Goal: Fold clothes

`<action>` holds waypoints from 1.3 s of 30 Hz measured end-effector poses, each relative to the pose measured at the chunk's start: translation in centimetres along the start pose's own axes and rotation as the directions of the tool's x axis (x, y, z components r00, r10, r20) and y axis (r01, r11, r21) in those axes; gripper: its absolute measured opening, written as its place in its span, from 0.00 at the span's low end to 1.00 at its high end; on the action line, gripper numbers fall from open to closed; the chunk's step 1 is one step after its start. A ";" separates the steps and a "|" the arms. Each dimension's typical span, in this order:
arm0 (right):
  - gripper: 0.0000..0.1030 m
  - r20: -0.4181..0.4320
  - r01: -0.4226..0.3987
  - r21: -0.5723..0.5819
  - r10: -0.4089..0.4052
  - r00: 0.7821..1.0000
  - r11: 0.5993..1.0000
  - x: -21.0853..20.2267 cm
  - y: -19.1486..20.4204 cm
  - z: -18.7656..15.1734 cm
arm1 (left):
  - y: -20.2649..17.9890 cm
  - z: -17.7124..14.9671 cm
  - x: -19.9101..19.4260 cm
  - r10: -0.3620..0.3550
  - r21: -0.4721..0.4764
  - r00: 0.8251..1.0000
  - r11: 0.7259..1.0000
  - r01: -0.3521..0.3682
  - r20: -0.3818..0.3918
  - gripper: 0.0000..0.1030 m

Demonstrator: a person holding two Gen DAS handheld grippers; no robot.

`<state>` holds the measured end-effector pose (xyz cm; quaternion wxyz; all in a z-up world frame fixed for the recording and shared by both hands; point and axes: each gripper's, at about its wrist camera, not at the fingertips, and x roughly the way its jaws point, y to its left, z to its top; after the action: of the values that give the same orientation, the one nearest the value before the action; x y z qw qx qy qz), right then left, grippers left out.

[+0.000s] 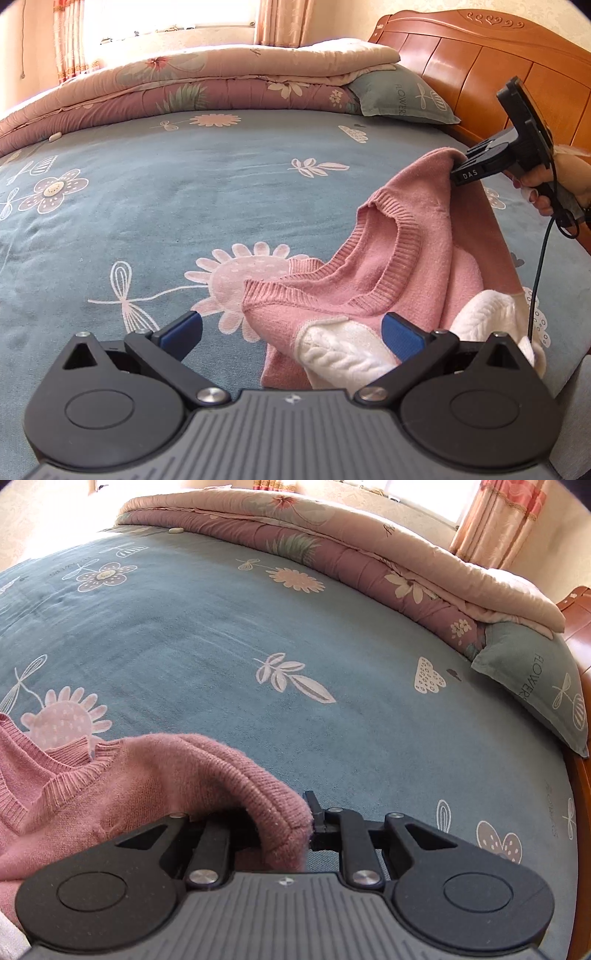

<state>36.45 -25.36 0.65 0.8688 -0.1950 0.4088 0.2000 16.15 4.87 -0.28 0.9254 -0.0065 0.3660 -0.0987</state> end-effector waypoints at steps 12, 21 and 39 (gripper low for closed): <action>0.23 -0.140 0.132 0.343 -0.089 0.986 0.930 6.9 -9.5 -1.5 | 1.1 0.2 2.0 -0.010 -0.057 1.000 0.998 0.009 -0.022 0.99; 0.52 -0.118 0.188 0.324 -0.158 0.980 0.927 4.0 -8.7 -3.0 | 0.5 -0.6 1.2 -0.011 -0.057 0.999 0.998 0.008 -0.049 0.99; 0.80 0.062 -0.213 0.703 0.241 0.969 0.678 -5.9 -4.3 -21.3 | -3.0 -3.1 -1.5 -0.070 -0.048 0.993 0.997 0.066 -0.097 0.99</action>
<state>21.66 -40.82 -6.49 0.8379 0.2000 0.4905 0.1313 12.40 2.40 -1.28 0.9018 -0.0350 0.4130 -0.1222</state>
